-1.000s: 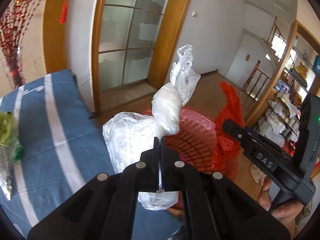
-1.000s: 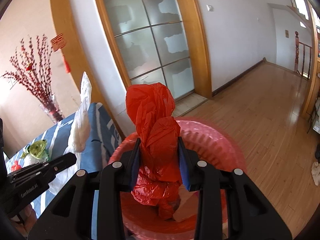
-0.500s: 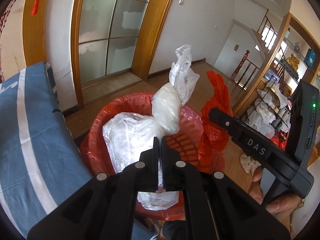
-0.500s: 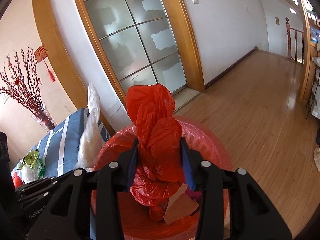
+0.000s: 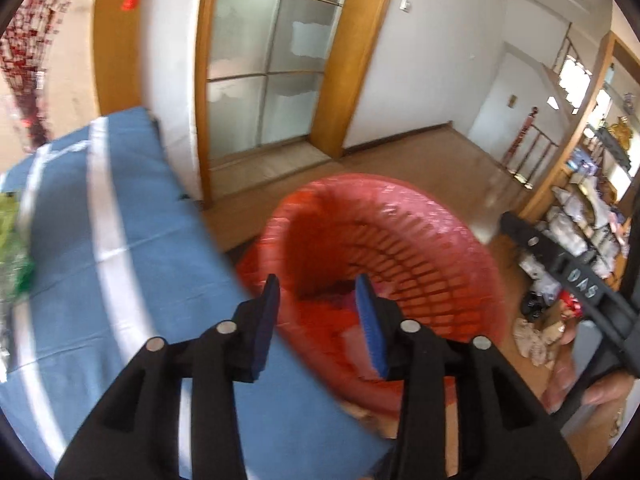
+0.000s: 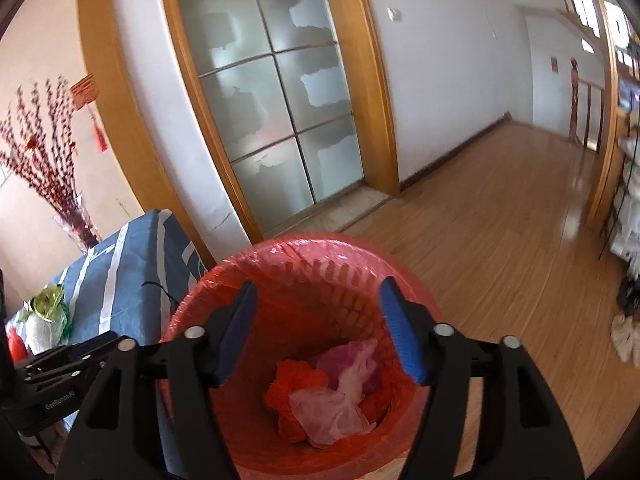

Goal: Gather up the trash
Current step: 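Drop both bags into the red basket, opening both grippers, then move both grippers back toward the green bag and bubble wrap, then grasp the green paw-print bag with the right gripper while the left gripper grasps a red bag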

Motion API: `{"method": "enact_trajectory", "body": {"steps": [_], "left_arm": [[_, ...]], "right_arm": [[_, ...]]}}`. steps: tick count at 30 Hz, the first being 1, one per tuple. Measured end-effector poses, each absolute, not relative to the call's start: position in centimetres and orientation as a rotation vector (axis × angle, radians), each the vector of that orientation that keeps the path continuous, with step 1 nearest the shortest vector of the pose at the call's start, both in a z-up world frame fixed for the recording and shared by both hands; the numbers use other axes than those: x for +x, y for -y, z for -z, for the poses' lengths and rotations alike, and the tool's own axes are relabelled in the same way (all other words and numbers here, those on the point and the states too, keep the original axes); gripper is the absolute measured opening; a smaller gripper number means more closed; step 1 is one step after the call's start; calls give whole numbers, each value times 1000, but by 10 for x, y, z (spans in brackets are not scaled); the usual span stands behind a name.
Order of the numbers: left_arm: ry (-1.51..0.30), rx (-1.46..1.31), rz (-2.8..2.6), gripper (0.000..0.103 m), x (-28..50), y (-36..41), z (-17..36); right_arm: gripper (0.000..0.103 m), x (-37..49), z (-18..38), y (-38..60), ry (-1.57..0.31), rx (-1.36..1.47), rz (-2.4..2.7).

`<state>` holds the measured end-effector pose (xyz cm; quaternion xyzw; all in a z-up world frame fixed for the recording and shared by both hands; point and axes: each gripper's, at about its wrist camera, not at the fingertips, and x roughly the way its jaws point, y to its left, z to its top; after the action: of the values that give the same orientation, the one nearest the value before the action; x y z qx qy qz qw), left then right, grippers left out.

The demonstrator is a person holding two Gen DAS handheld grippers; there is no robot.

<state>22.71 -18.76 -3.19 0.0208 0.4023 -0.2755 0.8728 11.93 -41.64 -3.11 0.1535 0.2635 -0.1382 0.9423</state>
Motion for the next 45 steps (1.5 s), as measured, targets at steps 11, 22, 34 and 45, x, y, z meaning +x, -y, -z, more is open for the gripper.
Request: {"method": "enact_trajectory", "body": {"steps": [11,22,34,45], "left_arm": [[-728,61,252,47,215,48,16],[-687,-81,-46,54,202,-120,1],[-661,-181,-133,54,202,-192,4],[-662,-192,-157,56,210,-214,13]], "right_arm": [[73,159,19,316,-535,176,82],[55,224,15,135,-609,77,-295],[46,299,28,9,-685,21,-442],[4,315,47,2,-752,-12,-414]]}}
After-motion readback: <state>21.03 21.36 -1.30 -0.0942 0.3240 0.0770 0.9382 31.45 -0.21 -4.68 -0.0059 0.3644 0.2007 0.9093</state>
